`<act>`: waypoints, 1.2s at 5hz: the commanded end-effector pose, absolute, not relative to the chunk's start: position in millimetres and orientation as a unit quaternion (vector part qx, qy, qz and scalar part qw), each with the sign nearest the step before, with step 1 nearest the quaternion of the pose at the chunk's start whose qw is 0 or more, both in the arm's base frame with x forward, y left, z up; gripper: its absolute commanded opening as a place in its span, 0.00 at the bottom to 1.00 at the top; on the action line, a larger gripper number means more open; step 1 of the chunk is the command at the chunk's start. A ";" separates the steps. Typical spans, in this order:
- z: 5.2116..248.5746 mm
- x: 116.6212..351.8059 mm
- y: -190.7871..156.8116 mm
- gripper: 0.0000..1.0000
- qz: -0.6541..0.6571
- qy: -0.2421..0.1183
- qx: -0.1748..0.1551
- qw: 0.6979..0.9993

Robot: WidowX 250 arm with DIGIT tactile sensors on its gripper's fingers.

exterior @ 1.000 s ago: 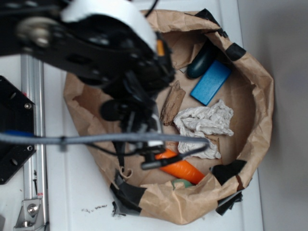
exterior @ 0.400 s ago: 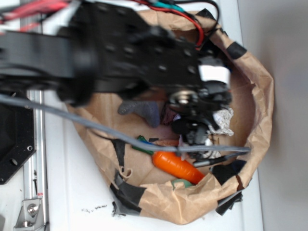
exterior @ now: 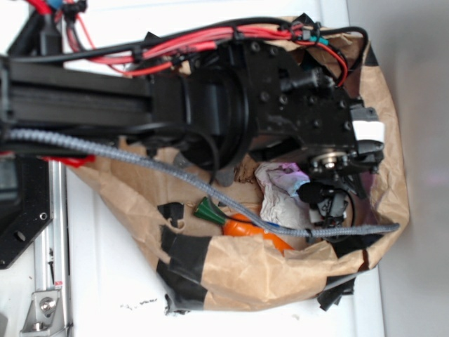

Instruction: Grab the white paper.

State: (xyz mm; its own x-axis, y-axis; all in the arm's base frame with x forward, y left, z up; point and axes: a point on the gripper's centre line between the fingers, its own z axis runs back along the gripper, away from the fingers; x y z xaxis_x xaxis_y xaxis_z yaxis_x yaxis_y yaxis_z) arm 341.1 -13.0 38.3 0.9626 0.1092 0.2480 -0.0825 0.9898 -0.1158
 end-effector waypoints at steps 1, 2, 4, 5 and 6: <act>44.2 342.8 -22.5 0.00 0.048 -0.115 -0.045 0.991; 87.0 333.0 -21.0 0.00 0.057 -0.110 -0.038 0.992; 186.6 290.0 3.3 0.00 0.069 -0.148 -0.035 0.986; 230.8 276.9 12.7 0.00 0.106 -0.171 -0.005 0.979; 238.9 266.0 18.0 0.00 0.100 -0.160 -0.026 0.982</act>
